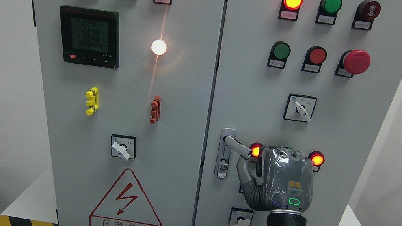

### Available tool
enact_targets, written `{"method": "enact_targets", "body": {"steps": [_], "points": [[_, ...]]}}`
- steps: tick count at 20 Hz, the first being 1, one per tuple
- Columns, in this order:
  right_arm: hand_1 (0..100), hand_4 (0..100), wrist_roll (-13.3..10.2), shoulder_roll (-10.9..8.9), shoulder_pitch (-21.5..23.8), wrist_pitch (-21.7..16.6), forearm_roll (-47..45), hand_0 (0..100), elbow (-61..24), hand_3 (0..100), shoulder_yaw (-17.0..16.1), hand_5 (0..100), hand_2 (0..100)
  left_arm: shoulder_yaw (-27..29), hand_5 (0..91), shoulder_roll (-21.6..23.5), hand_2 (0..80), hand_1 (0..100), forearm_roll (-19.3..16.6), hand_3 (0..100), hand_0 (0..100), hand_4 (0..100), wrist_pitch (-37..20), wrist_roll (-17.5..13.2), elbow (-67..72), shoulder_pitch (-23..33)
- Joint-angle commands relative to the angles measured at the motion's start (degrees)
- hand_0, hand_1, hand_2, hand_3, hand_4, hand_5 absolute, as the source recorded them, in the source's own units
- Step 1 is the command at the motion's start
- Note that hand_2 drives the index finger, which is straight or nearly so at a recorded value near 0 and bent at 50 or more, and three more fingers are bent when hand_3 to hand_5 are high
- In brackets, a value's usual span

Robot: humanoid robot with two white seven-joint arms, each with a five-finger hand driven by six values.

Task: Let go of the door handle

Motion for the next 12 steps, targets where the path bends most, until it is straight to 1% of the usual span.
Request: {"method": "enact_targets", "body": {"steps": [1,12], "points": [[40,100,0.1,0.07,0.0,0.0,0.0,64,0.0,100,-0.1,100,92,0.0,0.0,0.0,0.0,56,0.1,0,12,0,0.0,0.0,1.7,-1.5],[38,100,0.2,0.07,-0.2,0.0,-0.1,64,0.0,100,-0.2,100,92,0.0,0.0,0.0,0.0,56,0.0,0,12,0,0.0,0.0,1.7,-1.5]]}}
